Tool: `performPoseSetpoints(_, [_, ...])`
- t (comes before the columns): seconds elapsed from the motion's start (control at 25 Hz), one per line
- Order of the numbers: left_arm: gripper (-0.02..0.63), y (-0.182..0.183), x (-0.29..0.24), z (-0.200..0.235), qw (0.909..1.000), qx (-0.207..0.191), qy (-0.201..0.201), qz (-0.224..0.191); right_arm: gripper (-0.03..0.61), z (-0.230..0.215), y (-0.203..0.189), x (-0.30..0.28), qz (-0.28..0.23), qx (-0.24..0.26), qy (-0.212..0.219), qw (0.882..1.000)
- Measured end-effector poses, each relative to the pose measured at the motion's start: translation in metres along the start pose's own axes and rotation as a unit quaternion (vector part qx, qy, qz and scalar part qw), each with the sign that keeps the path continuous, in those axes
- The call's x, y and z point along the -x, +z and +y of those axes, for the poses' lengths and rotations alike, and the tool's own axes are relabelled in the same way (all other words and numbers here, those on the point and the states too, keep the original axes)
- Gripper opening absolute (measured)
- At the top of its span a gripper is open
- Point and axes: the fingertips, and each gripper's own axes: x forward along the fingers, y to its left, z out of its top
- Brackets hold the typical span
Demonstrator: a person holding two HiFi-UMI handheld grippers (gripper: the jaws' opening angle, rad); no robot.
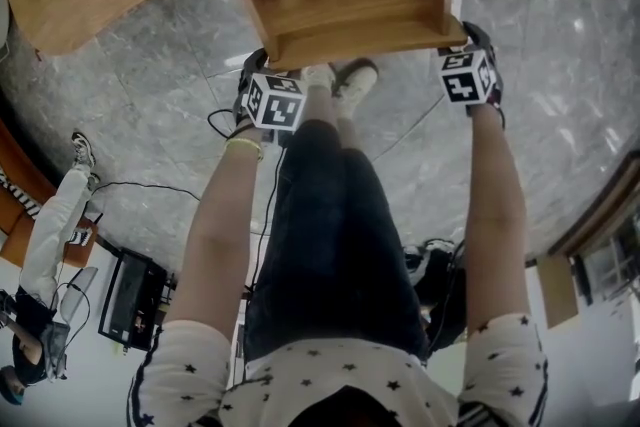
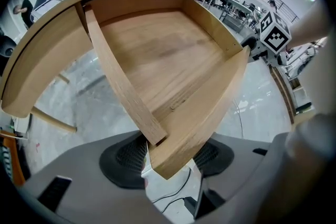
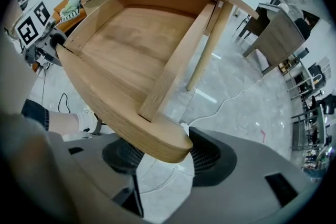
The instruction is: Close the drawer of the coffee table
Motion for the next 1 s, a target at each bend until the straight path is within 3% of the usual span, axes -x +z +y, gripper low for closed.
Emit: performPoseSetpoints(1.0, [0.233,0.005,0.027,-0.001,0.9995,0.03,-0.002,-0.003,0.249,-0.005,0.004,0.026,0.013,-0.004,0.006,1.0])
